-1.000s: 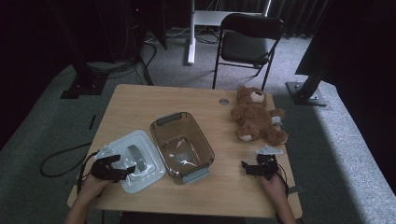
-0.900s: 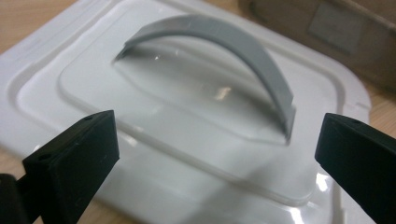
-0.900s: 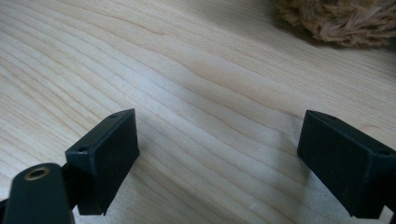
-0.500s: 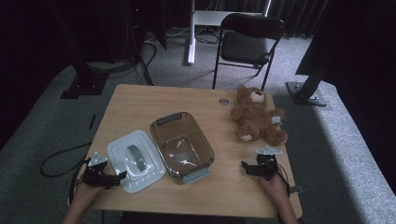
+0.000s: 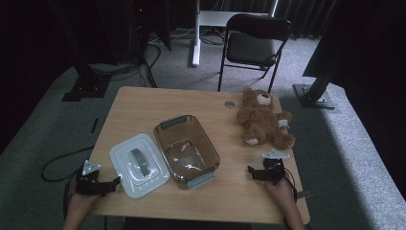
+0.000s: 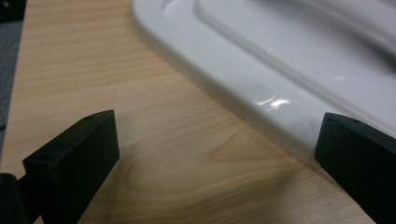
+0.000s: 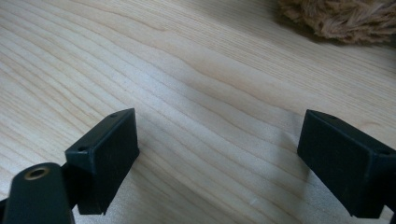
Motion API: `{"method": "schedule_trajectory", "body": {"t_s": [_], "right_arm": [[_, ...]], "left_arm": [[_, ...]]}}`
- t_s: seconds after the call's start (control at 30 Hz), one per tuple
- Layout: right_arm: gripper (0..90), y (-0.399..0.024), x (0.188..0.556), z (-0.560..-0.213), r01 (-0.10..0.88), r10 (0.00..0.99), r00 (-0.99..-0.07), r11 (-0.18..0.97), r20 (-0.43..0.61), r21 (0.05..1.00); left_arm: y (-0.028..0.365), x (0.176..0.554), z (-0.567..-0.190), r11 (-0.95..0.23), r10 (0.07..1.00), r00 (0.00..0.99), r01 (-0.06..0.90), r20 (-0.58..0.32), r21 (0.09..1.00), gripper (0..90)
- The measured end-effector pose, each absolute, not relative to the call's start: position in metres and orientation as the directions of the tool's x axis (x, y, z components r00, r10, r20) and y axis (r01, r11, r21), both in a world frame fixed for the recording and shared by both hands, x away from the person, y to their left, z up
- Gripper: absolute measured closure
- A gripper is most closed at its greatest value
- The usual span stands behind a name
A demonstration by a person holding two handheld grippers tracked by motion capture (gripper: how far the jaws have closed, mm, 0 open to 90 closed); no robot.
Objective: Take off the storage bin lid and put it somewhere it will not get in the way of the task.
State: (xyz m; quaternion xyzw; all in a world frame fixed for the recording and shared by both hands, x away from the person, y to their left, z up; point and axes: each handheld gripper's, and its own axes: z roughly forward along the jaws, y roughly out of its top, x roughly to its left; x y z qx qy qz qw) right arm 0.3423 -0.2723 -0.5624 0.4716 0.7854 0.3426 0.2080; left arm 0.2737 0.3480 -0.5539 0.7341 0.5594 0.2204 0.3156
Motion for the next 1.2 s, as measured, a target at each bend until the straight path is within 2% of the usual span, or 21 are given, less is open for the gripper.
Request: {"method": "schedule_trajectory", "body": {"t_s": [0.17,0.27,0.4,0.57,0.8,1.2], "right_arm": [[11.6,-0.269,0.342,-0.558,0.634,0.89,-0.456,0.325,0.0,0.702],[13.9,-0.271,0.342,-0.552,0.664,0.887,-0.458,0.3,0.056,0.685],[12.6,-0.275,0.341,-0.542,0.65,0.89,-0.45,0.268,0.076,0.711],[11.6,-0.292,0.343,-0.508,0.606,0.918,-0.385,0.171,0.098,0.777],[11.6,-0.308,0.367,-0.478,0.593,0.954,-0.29,0.116,0.077,0.797],[11.6,-0.321,0.413,-0.461,0.594,0.973,-0.203,0.038,0.105,0.804]], "left_arm": [[0.35,0.275,-0.555,-0.17,0.965,0.262,0.689,-0.023,0.704,0.6],[0.35,0.276,-0.556,-0.171,0.964,0.266,0.684,-0.024,0.709,0.6],[0.349,0.278,-0.557,-0.186,0.964,0.267,0.679,-0.004,0.71,0.6],[0.35,0.28,-0.557,-0.179,0.968,0.252,0.679,0.003,0.712,0.6],[0.347,0.283,-0.557,-0.189,0.97,0.241,0.683,0.026,0.705,0.6],[0.345,0.287,-0.557,-0.171,0.976,0.216,0.689,0.026,0.704,0.6]]}}
